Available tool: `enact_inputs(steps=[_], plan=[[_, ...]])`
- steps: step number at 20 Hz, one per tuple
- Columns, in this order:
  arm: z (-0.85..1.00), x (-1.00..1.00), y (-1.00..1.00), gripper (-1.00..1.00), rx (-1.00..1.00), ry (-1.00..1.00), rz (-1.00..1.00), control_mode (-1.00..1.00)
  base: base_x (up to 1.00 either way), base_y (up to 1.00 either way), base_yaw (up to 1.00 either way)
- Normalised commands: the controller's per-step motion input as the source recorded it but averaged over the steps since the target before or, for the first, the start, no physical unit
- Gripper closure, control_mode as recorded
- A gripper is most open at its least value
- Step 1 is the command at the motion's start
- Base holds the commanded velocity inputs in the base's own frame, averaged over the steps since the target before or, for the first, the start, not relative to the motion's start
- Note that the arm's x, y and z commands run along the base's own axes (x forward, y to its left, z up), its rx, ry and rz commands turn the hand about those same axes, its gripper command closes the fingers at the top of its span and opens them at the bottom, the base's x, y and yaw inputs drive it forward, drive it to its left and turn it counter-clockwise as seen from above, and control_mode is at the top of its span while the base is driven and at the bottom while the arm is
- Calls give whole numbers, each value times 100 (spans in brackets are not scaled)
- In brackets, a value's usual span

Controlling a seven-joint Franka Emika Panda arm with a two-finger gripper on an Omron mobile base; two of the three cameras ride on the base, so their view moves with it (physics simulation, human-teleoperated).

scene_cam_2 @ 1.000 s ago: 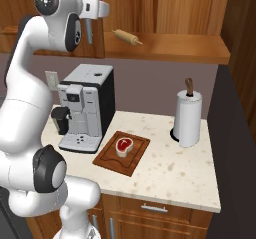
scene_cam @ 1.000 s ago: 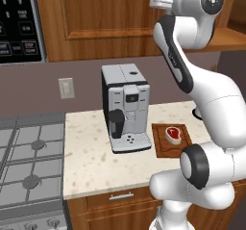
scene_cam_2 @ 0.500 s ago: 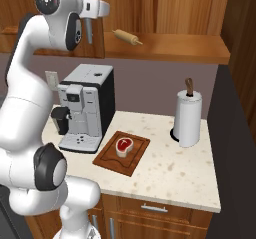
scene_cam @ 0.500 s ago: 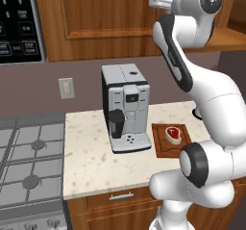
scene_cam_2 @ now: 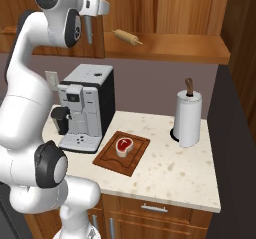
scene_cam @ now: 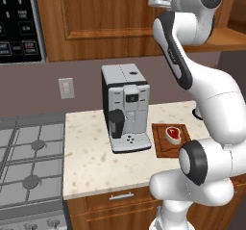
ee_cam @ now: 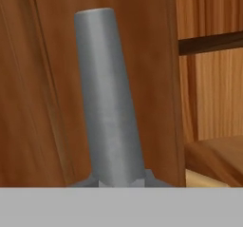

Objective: Open the cabinet, retrieve the rolling pin, and place it next to the meat on the cutting board to prepare for tenderizing.

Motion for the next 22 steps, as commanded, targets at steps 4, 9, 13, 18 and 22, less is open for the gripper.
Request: enact_inputs(steps=[4,9,13,18,22], plan=[[-11,2,0,100,0,0,0,-100,0,0,0],[-9,0,2,100,0,-1,0,-100,0,0,0],[-9,-8,22,100,-4,-1,0,-100,0,0,0],[-12,-39,44,100,-3,-2,0,-100,0,0,0],[-13,-61,57,100,-1,-1,0,-100,0,0,0]])
